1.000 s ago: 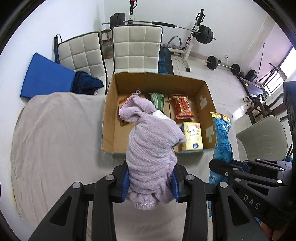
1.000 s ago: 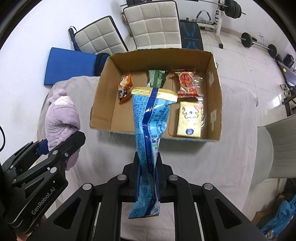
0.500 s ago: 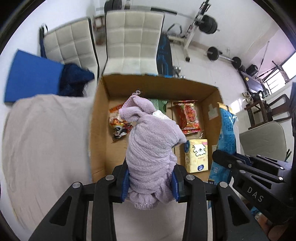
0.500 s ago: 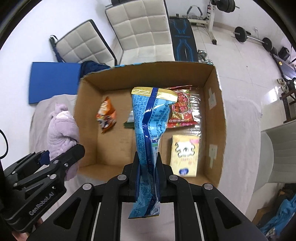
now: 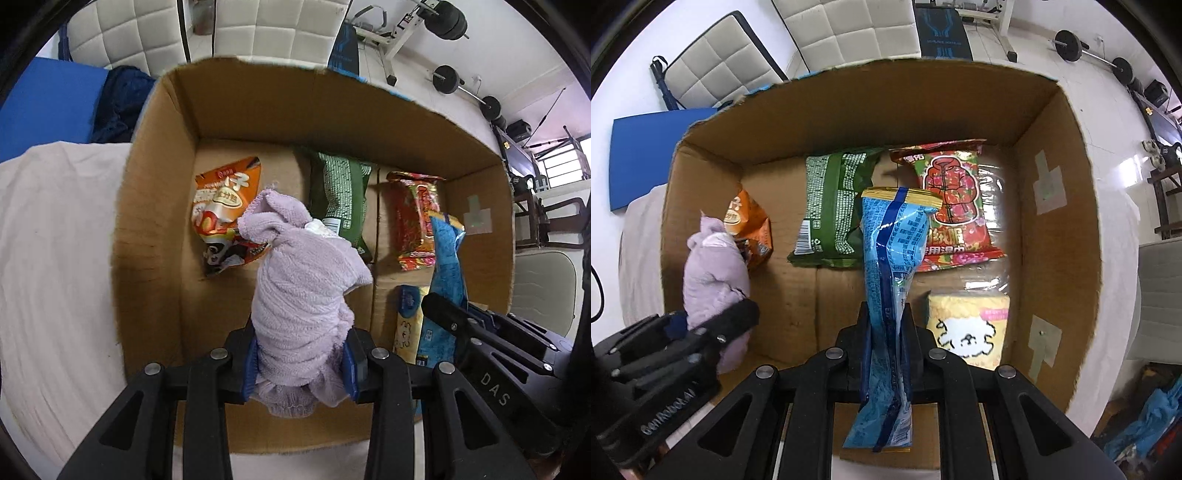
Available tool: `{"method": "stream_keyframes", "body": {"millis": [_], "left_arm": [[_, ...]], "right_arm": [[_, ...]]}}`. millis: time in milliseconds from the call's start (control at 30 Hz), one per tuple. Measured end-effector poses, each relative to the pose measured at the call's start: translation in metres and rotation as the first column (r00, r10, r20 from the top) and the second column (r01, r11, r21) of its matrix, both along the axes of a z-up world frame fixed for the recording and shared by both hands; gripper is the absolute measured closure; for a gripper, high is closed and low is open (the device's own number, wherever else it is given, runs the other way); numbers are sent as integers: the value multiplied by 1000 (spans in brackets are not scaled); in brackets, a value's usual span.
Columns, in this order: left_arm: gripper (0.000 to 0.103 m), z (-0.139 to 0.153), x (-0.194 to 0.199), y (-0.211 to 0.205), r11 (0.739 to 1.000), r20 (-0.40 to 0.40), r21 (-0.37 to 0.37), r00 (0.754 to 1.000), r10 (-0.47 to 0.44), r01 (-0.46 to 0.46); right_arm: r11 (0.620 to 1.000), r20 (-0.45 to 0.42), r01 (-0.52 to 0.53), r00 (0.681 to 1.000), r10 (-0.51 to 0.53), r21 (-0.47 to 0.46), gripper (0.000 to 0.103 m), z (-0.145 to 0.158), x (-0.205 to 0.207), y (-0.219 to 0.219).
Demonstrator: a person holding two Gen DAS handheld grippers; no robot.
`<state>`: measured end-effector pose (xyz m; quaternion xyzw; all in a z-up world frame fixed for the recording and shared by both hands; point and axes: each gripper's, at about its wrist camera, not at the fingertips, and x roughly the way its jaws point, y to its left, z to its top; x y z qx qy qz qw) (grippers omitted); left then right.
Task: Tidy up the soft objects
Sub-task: 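Carry the blue snack and towel into the box and open both tools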
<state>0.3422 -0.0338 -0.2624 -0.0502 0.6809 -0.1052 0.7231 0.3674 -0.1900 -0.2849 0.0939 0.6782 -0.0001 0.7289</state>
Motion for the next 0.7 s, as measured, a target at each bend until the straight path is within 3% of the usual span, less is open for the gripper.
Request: {"method": "stream_keyframes", "body": {"millis": [233, 367, 567, 700], "left_arm": [[68, -15, 3, -12, 998, -30, 62, 999, -30, 31], [64, -12, -1, -12, 996, -46, 85, 999, -11, 15], [52, 7, -9, -11, 994, 4, 114, 1000, -4, 4], [49, 20, -17, -9, 991, 35, 131, 999, 1, -5]], "right_arm": [[1000, -54, -18, 998, 18, -2, 85, -25, 6, 5], [1000, -54, -2, 999, 3, 20, 46, -25, 5, -1], [1000, -50, -18, 999, 18, -4, 45, -14, -3, -2], [999, -42, -26, 999, 24, -25, 43, -5, -12, -3]]}}
